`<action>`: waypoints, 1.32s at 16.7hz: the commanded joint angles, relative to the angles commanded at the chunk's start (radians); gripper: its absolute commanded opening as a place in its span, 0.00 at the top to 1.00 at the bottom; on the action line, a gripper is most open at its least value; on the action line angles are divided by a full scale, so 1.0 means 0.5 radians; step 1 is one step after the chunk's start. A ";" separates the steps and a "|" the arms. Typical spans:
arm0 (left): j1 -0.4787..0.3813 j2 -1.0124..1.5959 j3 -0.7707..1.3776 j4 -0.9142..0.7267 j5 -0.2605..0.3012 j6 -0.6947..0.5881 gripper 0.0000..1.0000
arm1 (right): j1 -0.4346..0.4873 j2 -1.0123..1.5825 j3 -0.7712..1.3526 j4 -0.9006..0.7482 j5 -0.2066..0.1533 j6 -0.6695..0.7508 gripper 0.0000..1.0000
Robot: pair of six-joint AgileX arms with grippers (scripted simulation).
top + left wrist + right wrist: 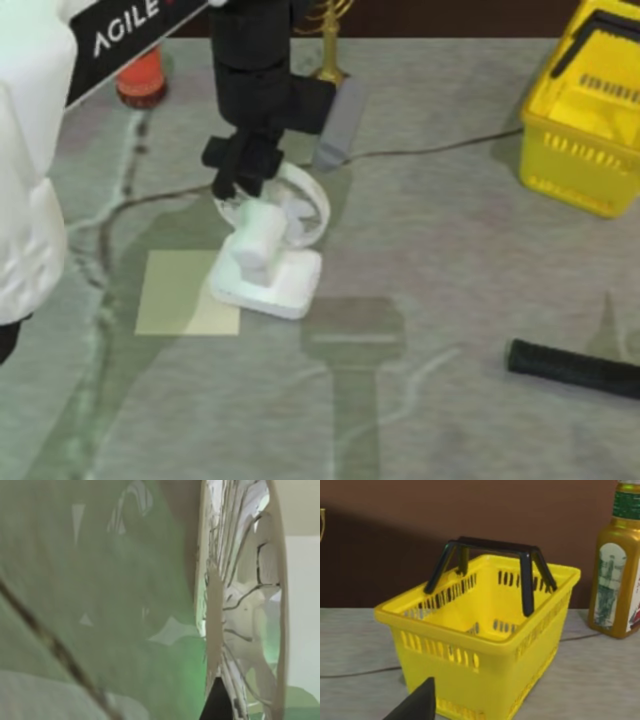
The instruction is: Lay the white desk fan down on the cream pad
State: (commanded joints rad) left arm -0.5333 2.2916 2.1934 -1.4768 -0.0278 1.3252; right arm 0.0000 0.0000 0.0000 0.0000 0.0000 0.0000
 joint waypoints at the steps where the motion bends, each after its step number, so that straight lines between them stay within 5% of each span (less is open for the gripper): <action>1: 0.004 0.017 0.048 -0.042 0.000 -0.001 1.00 | 0.000 0.000 0.000 0.000 0.000 0.000 0.00; 8: 0.030 0.169 0.674 -0.478 0.001 0.000 1.00 | 0.000 0.000 0.000 0.000 0.000 0.000 0.00; 15: 0.022 0.175 0.716 -0.527 -0.002 -0.017 1.00 | 0.000 0.000 0.000 0.000 0.000 0.000 0.00; 18: 0.018 0.170 0.670 -0.565 -0.028 -0.191 1.00 | 0.000 0.000 0.000 0.000 0.000 0.000 0.00; 22: 0.026 0.143 0.560 -0.643 -0.085 -0.724 1.00 | 0.000 0.000 0.000 0.000 0.000 0.000 0.00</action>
State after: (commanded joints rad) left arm -0.5204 2.3630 2.4733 -1.7985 -0.0705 0.9630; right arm 0.0000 0.0000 0.0000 0.0000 0.0000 0.0000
